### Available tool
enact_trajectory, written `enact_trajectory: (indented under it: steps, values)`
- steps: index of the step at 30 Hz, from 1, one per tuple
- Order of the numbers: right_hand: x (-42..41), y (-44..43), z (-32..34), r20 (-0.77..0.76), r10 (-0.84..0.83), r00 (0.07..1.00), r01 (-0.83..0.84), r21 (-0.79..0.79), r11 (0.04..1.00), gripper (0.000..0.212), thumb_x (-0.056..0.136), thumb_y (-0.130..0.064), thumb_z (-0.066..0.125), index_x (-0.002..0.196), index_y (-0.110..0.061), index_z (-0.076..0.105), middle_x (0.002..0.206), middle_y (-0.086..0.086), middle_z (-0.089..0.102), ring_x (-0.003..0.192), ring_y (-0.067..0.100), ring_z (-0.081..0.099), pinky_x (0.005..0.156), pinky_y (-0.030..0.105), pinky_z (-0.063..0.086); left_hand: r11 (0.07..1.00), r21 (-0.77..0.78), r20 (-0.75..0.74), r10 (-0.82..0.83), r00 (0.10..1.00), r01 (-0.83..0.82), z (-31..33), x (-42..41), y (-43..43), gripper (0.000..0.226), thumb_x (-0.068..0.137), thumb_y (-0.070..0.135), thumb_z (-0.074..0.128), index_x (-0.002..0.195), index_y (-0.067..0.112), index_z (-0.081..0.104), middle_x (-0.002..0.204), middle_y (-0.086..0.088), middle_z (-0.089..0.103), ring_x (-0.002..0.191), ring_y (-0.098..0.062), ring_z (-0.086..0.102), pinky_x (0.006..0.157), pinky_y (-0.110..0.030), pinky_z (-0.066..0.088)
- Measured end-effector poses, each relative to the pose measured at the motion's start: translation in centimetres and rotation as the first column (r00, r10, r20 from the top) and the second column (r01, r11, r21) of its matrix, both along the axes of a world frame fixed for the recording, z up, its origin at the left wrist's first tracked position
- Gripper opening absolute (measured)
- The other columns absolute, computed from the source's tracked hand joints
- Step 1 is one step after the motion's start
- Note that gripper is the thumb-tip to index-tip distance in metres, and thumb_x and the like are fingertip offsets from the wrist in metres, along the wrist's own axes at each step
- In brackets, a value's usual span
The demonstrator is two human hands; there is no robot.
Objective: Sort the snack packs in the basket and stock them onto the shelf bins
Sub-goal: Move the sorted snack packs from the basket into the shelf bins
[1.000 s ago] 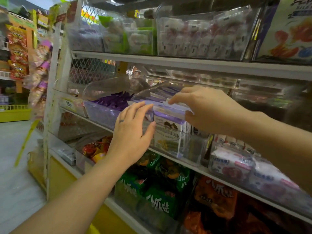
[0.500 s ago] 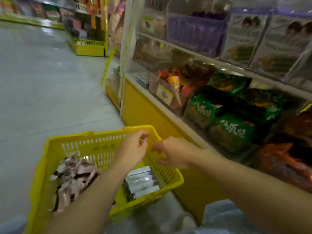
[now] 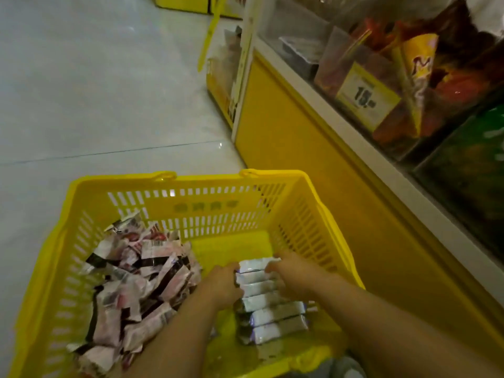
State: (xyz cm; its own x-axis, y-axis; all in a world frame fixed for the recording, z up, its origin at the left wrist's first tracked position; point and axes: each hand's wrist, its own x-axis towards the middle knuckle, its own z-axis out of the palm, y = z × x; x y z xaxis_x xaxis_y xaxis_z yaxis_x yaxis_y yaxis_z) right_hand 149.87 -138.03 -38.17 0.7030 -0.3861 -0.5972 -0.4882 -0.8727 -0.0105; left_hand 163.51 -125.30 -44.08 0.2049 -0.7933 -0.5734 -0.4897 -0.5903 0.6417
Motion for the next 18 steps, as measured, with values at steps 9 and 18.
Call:
enact_trajectory:
  steps: [9, 18]
  values:
    - [1.3, -3.4, -4.4, 0.074, 0.053, 0.996, -0.055, 0.028, 0.998, 0.085, 0.077, -0.038, 0.068, 0.146, -0.035, 0.019, 0.14, 0.005, 0.038, 0.128, 0.03, 0.036, 0.105, 0.042, 0.029, 0.997, 0.049, -0.042, 0.069, 0.997, -0.067, -2.0, 0.1, -2.5, 0.098, 0.089, 0.019, 0.068, 0.153, 0.026, -0.006, 0.14, -0.009, 0.05, 0.105, -0.022, 0.057, 0.079, -0.032, 0.048]
    - [1.9, -3.5, -6.4, 0.094, 0.038, 0.995, -0.049, 0.118, 0.992, 0.126, 0.058, -0.078, 0.067, 0.151, -0.03, -0.002, 0.153, 0.006, 0.026, 0.135, 0.033, 0.028, 0.109, 0.048, 0.025, 0.874, -0.041, -0.144, 0.474, 0.868, -0.484, -2.3, 0.6, -3.1, 0.061, 0.086, 0.001, 0.065, 0.141, 0.015, 0.042, 0.128, -0.01, 0.058, 0.088, -0.018, 0.061, 0.061, -0.022, 0.049]
